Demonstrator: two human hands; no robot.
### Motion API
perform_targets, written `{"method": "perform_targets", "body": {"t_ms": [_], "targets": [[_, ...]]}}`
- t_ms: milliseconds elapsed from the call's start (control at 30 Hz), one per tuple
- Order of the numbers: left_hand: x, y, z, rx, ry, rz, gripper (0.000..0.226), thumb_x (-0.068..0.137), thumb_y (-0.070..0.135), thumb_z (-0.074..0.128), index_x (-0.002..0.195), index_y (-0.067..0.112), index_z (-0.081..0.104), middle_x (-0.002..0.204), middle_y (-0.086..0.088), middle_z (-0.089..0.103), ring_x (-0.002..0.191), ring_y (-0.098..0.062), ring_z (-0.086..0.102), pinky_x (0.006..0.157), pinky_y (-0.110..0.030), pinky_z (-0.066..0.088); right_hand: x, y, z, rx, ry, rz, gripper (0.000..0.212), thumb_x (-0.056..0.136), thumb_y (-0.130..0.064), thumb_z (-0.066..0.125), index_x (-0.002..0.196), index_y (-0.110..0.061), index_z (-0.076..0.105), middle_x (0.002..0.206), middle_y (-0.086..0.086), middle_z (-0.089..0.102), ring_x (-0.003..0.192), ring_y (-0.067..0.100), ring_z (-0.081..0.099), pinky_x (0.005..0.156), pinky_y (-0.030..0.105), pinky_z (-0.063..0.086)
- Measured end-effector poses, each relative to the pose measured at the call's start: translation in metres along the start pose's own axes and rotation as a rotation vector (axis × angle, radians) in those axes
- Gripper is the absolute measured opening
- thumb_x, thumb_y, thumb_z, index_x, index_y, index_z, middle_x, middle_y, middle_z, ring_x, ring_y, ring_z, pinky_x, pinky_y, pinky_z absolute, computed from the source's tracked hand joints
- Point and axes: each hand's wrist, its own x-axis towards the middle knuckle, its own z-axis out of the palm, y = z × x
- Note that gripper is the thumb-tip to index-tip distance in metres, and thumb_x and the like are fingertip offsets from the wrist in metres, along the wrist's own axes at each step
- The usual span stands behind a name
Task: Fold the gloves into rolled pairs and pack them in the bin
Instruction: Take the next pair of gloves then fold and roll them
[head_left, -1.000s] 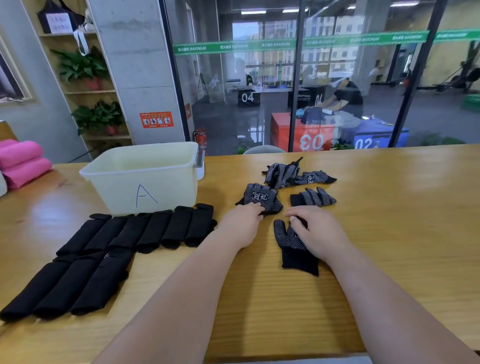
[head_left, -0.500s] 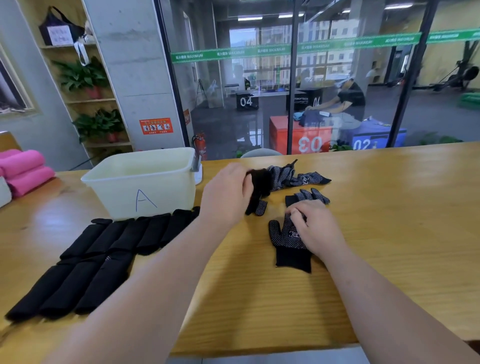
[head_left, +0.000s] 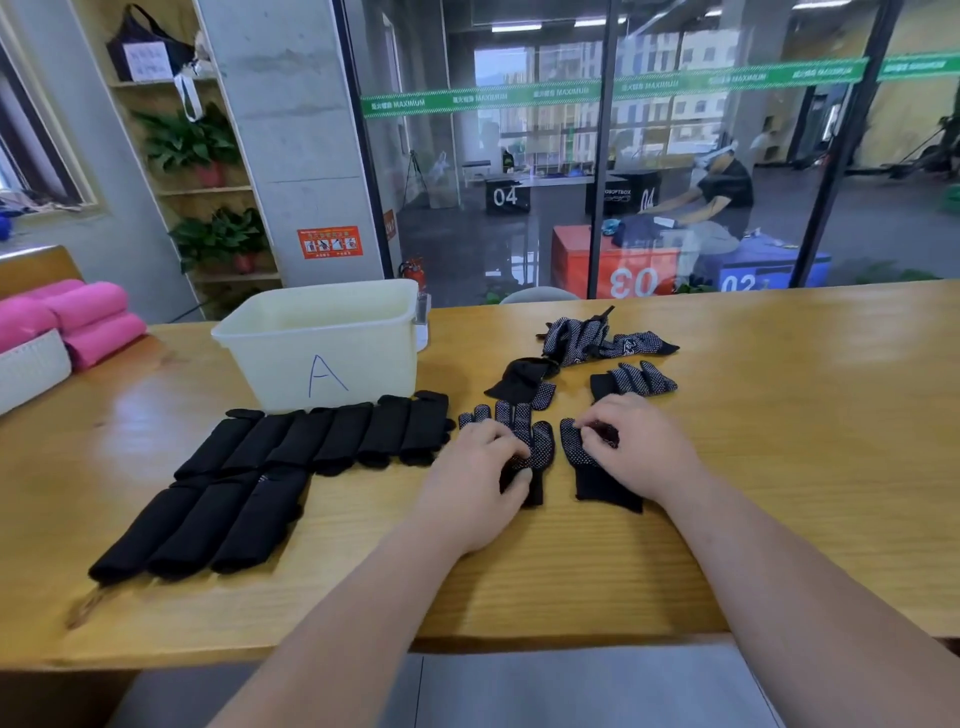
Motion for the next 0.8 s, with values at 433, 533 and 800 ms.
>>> {"method": "perform_targets", "body": {"t_ms": [433,533,800], "targets": [[0.007,-0.008,0.009,-0.041,-0.083,-0.043,0.055,0.099,0.054,0.052,0.15,0.032,0.054,0.16,0.013,0.044,0.15,-0.01,0.034,0.123,-0.04,0.035,0.057,-0.036,0.021,-0.175,-0.403,-0.147,0.069,0.107,-0.066,0.018,0.167,-0.03,0.026,0.174,-0.013,0.017,0.162,0.012,0.01,0.13,0.048,0.018],[0.007,-0.007,0.008,-0.034,-0.13,-0.077,0.06,0.101,0.057,0.05,0.157,0.035,0.046,0.168,0.011,0.035,0.157,-0.012,0.025,0.128,-0.04,0.026,0.07,-0.029,0.028,-0.264,-0.467,0.013,0.082,0.102,-0.075,0.008,0.168,-0.027,0.021,0.176,-0.009,0.013,0.162,0.017,0.009,0.13,0.051,0.016],[0.011,-0.004,0.007,0.083,-0.294,-0.016,0.069,0.107,0.063,0.028,0.168,0.04,0.008,0.177,0.013,-0.001,0.162,-0.009,-0.011,0.133,-0.04,-0.001,0.043,-0.022,0.01,-0.313,-0.321,0.175,0.072,0.108,-0.064,0.016,0.167,-0.024,0.024,0.177,-0.004,0.009,0.163,0.024,0.006,0.13,0.051,0.016]]}}
